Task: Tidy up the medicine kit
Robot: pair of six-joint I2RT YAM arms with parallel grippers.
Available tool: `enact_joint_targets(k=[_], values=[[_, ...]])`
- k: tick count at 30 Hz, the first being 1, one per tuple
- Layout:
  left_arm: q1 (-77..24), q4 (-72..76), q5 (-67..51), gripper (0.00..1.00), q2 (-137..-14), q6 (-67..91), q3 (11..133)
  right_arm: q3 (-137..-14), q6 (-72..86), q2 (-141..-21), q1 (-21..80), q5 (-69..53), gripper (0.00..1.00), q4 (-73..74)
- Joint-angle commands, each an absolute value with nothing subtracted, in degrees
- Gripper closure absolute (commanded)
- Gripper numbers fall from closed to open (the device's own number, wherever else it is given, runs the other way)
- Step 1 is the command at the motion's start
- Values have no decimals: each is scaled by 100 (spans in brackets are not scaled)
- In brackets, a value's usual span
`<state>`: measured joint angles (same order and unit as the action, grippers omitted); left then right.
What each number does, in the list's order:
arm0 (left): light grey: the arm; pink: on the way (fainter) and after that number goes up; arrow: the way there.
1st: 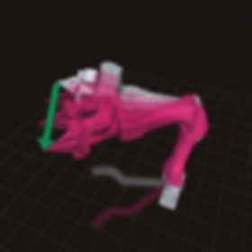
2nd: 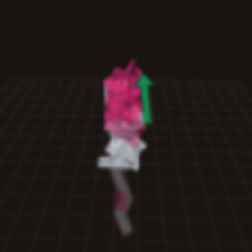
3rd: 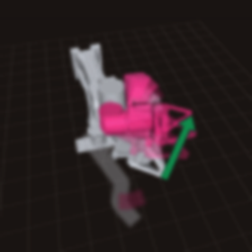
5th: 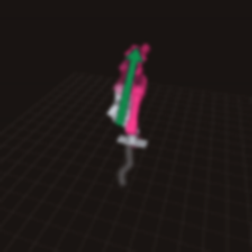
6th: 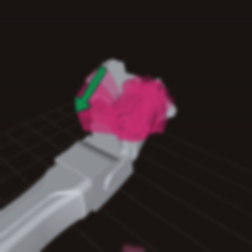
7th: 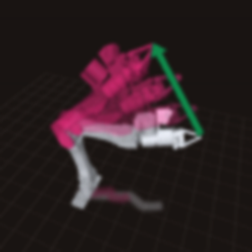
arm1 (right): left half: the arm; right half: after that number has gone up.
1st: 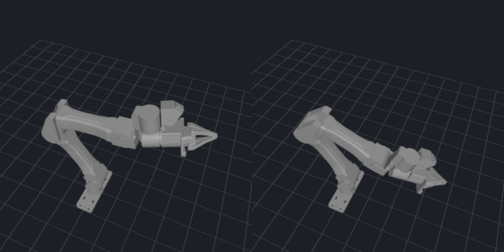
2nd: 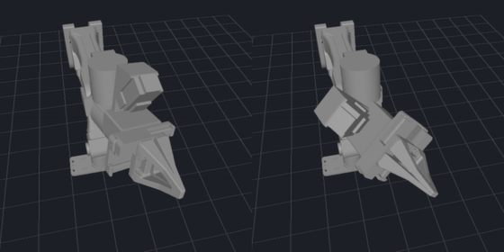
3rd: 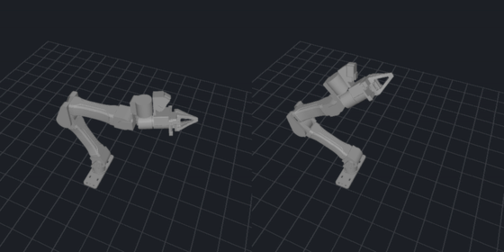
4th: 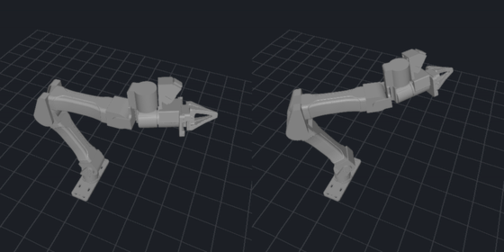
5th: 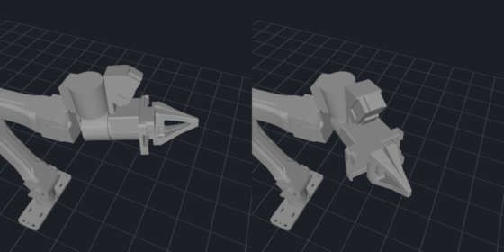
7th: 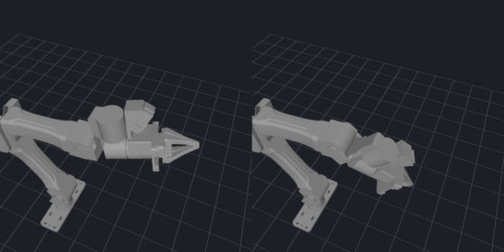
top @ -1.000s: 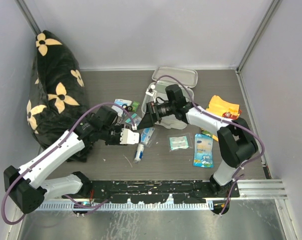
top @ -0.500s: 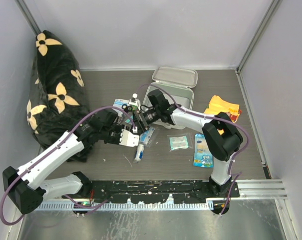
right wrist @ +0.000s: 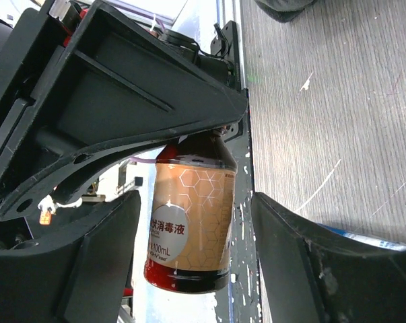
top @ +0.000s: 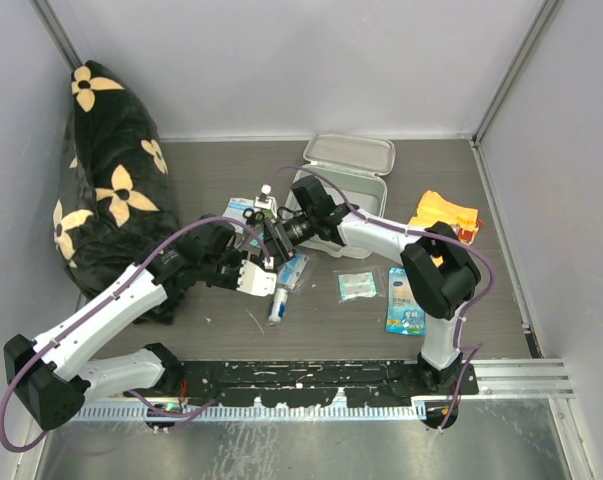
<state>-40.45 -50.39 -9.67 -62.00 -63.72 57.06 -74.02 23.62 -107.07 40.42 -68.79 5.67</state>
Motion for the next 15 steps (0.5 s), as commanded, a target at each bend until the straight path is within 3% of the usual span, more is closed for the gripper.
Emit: enact_joint_targets(k=[1, 11, 15], values=[[-4067, -4775, -1084, 100, -6021, -6435, 5750, -7688, 2249, -10731, 4061, -7076, 30, 534], [-4065, -4754, -1016, 99, -5944, -6368, 5684, -8383, 857, -10841, 4053, -7030, 50, 2014], [-4063, -4620, -1009, 87, -5882, -6249, 5604, -8633, 315, -10862, 4011, -6922, 58, 2568]])
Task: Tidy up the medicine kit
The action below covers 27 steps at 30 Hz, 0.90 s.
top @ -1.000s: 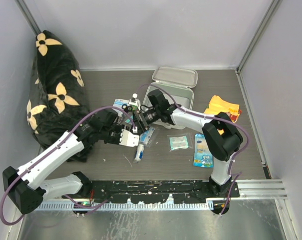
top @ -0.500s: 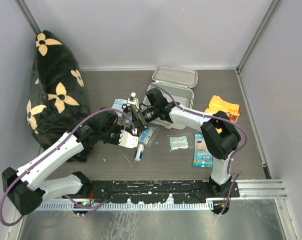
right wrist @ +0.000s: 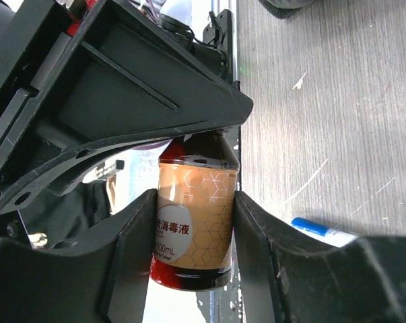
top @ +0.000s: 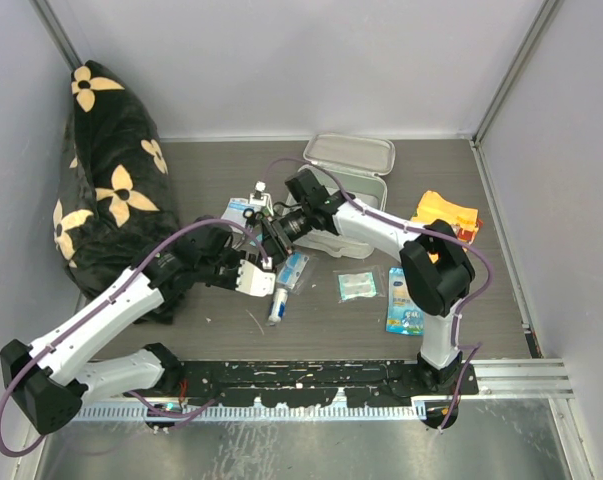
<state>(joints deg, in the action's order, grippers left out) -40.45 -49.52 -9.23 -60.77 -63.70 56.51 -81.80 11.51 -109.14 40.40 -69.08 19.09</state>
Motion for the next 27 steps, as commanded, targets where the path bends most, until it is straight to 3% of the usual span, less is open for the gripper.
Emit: enact_joint_targets(k=[1, 6, 11, 19, 27], values=[[-4061, -4562, -992, 81, -5861, -6228, 5581, -8670, 206, -10859, 3988, -6875, 59, 2698], [-4032, -4274, -858, 46, -5754, -5868, 5512, -8736, -192, -10833, 3765, -6758, 64, 2967], [-3899, -4035, -710, 2, -5569, -5609, 5427, -8942, -787, -10799, 3223, -6547, 66, 3261], [-3791, -3718, -318, 2, -5407, -5153, 5381, -9894, -2557, -11135, 2071, -5685, 66, 4135], [-3720, -3721, -132, 2, -5296, -4995, 5472, -10008, -3453, -11479, 1729, -4308, 67, 3460]])
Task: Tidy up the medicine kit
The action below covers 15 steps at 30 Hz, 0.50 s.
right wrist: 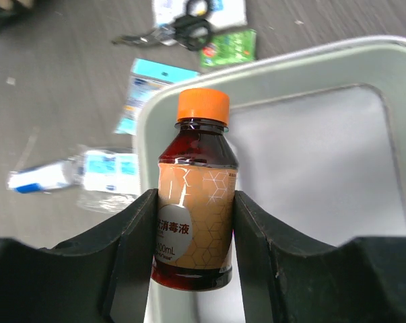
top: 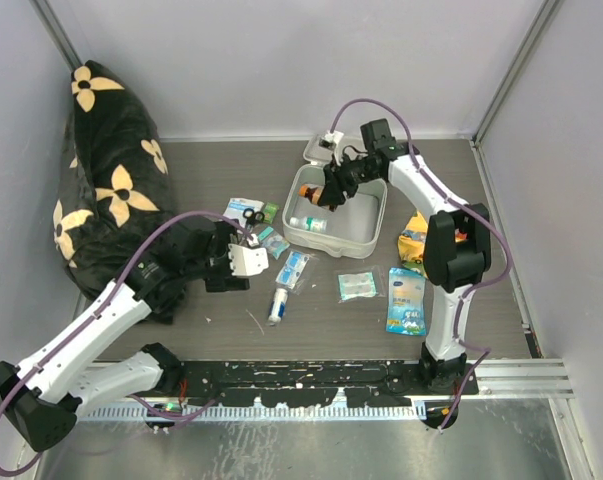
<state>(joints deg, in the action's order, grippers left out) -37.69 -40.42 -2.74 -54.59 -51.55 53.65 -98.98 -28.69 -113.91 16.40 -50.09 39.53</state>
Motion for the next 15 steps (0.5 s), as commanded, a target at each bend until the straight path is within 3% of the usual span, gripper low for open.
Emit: enact_joint_targets(k=[1, 15], values=[[-3718, -3704, -128, 2, -5287, -4995, 5455, -9958, -3452, -11506, 1723, -4200, 68, 3276], [-3696, -3497, 94, 2, -5220, -5000, 5250, -10101, -3834, -12321, 1931, -3789, 69, 2680]])
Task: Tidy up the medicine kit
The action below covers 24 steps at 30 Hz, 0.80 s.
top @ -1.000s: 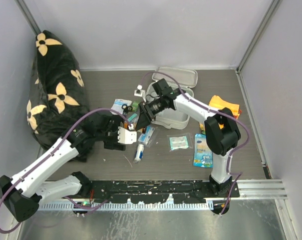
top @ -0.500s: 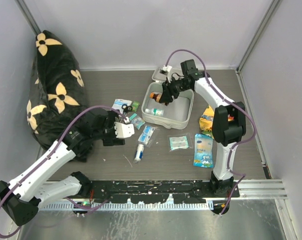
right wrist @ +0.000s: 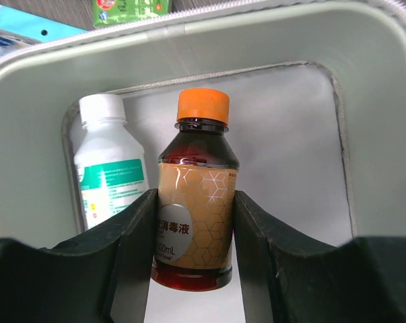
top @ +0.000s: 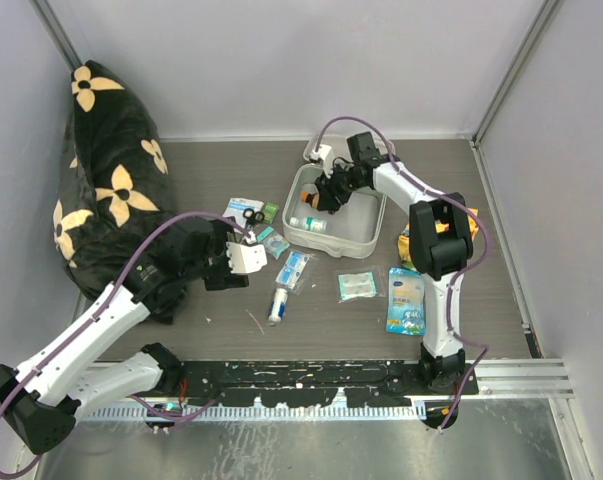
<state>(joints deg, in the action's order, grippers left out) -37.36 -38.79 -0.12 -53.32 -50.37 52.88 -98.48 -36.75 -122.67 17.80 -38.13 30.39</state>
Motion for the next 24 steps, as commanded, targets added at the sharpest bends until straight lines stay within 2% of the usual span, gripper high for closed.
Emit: enact_joint_targets(k=[1, 17, 21, 24], values=[[-3693, -3490, 96, 2, -5216, -4998, 5247, -10117, -3840, -12372, 1966, -3784, 69, 2675], [-3691, -3437, 80, 2, -5131, -4995, 5126, -10231, -4075, -12796, 2189, -4488, 61, 2683], [-3686, -3437, 105, 2, -5123, -4994, 5128, -10287, -4126, -12866, 2197, -4425, 55, 2773], [-3691, -3437, 108, 2, -5123, -4999, 5124, -10297, -4162, -12870, 2195, -4350, 47, 2806]])
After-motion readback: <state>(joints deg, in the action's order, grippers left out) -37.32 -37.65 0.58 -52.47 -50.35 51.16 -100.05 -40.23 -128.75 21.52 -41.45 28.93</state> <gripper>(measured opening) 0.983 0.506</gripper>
